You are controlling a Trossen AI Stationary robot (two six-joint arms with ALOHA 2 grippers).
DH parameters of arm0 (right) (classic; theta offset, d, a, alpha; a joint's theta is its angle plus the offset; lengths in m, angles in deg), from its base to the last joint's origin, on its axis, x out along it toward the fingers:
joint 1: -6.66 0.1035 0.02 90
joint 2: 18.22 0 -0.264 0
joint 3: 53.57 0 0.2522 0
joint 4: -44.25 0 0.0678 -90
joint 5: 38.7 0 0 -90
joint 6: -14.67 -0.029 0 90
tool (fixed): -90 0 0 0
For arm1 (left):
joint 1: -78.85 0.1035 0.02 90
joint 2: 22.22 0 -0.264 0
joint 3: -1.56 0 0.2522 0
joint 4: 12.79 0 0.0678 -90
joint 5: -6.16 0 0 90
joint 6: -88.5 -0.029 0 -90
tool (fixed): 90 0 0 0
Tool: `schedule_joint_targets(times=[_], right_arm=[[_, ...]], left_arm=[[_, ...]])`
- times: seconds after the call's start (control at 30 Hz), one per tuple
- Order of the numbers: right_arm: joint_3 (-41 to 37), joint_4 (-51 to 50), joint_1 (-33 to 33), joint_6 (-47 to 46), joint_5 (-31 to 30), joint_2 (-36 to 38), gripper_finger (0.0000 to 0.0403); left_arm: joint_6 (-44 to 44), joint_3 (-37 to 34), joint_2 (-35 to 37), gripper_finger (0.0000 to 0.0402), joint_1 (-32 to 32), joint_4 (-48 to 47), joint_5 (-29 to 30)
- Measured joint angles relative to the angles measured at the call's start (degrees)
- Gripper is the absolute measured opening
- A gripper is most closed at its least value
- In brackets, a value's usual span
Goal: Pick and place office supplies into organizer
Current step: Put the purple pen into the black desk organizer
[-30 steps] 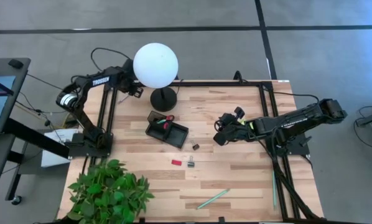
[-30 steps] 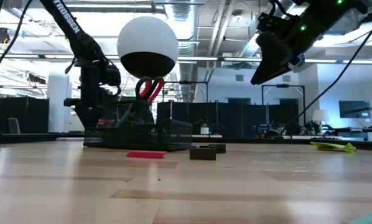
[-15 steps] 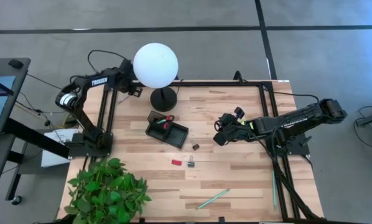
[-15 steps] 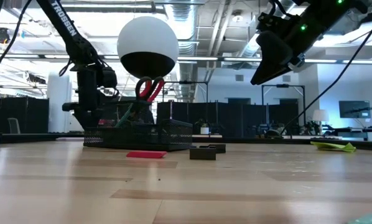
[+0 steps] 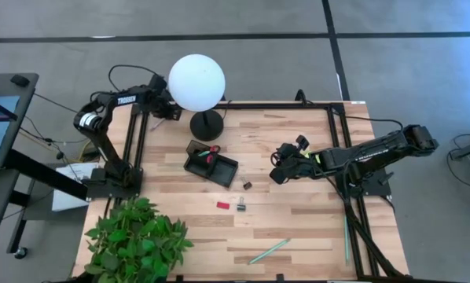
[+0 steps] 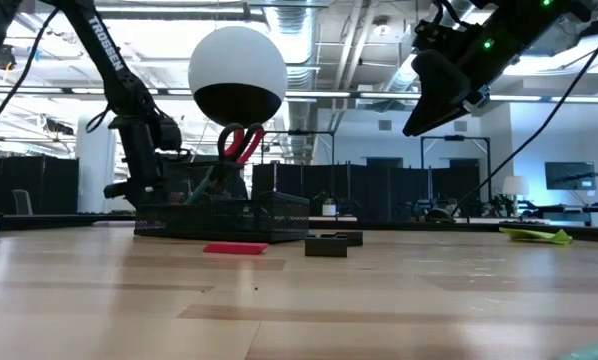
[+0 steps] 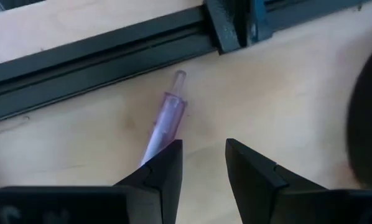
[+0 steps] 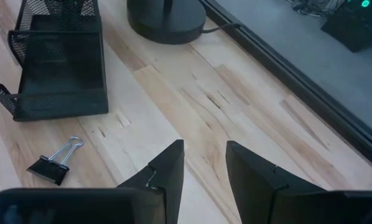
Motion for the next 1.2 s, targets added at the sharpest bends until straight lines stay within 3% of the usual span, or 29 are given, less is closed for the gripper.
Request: schedule_joint_targets(times=[0.17, 0.33, 0.47, 0.57, 0.8, 0.87, 1.0, 1.2], right_arm=[[0.0, 0.0, 0.0, 0.0, 0.0, 0.0, 0.0114], [0.0, 0.0, 0.0, 0.0, 0.0, 0.0, 0.0114], [0.0, 0.0, 0.0, 0.0, -0.3, 0.0, 0.0114], [0.0, 0.0, -0.2, 0.0, -0.3, 0.0, 0.0114], [0.0, 0.0, -0.8, 0.1, -0.4, 0.0, 0.0114], [0.0, 0.0, -0.9, 0.1, -0.4, 0.0, 0.0114], [0.0, 0.0, -1.2, 0.1, -0.3, 0.0, 0.0114], [0.0, 0.0, -1.2, 0.1, -0.2, 0.0, 0.0114]], left_arm=[[-6.7, 0.1, 0.0, 0.0101, -1.3, -1.9, 2.1], [-12.5, 1.5, 0.0, 0.0077, -3.0, -6.4, 9.6], [-16.2, 3.0, 0.0, 0.0067, -4.9, -7.0, 6.3], [-18.0, 4.3, 0.0, 0.0067, -6.8, -7.4, 7.8], [-20.3, 5.6, 0.0, 0.0097, -9.4, -8.2, 29.8], [-20.1, 5.6, -0.1, 0.0112, -9.1, -9.1, 28.9], [-20.1, 3.8, -0.3, 0.0141, -6.5, -7.7, 17.2], [-16.7, 1.5, -0.3, 0.0163, -2.1, -7.1, 17.8]])
